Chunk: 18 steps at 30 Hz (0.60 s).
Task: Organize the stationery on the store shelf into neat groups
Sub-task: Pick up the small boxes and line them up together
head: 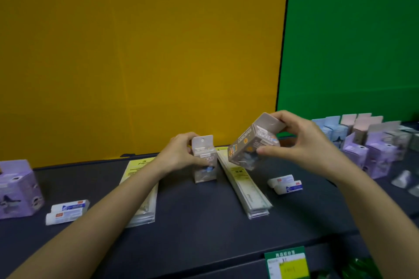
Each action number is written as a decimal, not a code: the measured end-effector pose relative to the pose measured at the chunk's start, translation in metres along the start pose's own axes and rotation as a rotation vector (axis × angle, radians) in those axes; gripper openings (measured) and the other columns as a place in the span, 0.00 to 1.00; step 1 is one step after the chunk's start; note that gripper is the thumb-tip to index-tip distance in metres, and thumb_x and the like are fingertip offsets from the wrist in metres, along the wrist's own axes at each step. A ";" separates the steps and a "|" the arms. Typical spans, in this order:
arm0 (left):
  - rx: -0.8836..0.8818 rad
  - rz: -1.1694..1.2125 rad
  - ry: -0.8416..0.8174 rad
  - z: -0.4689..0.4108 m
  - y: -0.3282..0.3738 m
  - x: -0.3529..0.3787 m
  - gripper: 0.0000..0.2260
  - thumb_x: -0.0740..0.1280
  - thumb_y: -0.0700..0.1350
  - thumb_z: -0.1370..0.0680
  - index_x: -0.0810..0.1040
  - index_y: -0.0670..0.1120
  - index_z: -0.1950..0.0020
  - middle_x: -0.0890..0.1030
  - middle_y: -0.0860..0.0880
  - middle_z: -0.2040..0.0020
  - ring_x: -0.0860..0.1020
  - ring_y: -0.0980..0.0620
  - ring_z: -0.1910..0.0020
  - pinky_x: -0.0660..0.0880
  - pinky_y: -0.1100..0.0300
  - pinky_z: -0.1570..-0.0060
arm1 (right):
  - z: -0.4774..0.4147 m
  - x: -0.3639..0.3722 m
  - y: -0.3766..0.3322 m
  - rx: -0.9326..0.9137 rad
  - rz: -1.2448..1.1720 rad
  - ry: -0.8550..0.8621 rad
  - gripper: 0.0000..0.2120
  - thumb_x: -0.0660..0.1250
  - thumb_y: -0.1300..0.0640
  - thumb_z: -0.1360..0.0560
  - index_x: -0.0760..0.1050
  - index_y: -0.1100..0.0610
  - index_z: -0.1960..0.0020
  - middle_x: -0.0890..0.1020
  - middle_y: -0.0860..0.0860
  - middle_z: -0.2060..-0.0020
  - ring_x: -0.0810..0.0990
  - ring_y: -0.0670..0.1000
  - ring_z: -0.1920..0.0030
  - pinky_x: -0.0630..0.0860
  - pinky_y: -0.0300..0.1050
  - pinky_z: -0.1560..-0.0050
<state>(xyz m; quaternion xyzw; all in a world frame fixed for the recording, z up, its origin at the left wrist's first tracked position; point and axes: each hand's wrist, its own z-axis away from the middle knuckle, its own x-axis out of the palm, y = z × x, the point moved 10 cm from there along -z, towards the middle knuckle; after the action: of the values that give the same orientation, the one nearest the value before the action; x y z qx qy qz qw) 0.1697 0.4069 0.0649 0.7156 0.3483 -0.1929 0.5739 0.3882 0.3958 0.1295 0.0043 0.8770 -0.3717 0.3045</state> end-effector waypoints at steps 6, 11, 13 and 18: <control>0.221 -0.183 0.228 0.004 0.052 -0.048 0.18 0.78 0.43 0.38 0.69 0.53 0.66 0.74 0.54 0.67 0.72 0.54 0.68 0.67 0.66 0.68 | 0.027 -0.021 0.012 0.028 -0.007 0.105 0.20 0.73 0.47 0.41 0.74 0.45 0.50 0.82 0.46 0.54 0.82 0.44 0.54 0.80 0.40 0.52; 0.322 -0.078 0.210 0.006 0.124 -0.043 0.15 0.77 0.43 0.37 0.76 0.44 0.55 0.78 0.51 0.61 0.75 0.52 0.62 0.71 0.55 0.60 | 0.046 -0.070 0.017 0.037 -0.046 0.240 0.20 0.73 0.48 0.41 0.74 0.47 0.50 0.82 0.44 0.55 0.82 0.42 0.54 0.79 0.34 0.55; 0.358 -0.044 0.192 0.004 0.151 -0.029 0.16 0.77 0.44 0.37 0.77 0.43 0.53 0.79 0.49 0.58 0.76 0.49 0.58 0.72 0.51 0.55 | 0.054 -0.094 0.021 0.043 -0.038 0.262 0.21 0.73 0.48 0.41 0.74 0.47 0.49 0.83 0.45 0.53 0.82 0.43 0.53 0.79 0.35 0.54; 0.419 0.019 0.177 0.001 0.213 0.017 0.16 0.76 0.45 0.36 0.76 0.44 0.53 0.80 0.46 0.55 0.78 0.47 0.54 0.73 0.47 0.51 | 0.079 -0.171 0.035 0.015 0.022 0.341 0.20 0.73 0.50 0.40 0.74 0.45 0.49 0.82 0.46 0.54 0.81 0.41 0.54 0.80 0.37 0.52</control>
<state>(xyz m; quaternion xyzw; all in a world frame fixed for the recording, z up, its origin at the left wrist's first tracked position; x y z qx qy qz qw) 0.3343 0.3899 0.1994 0.8365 0.3430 -0.1923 0.3816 0.5772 0.4072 0.1560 0.0790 0.9131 -0.3688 0.1551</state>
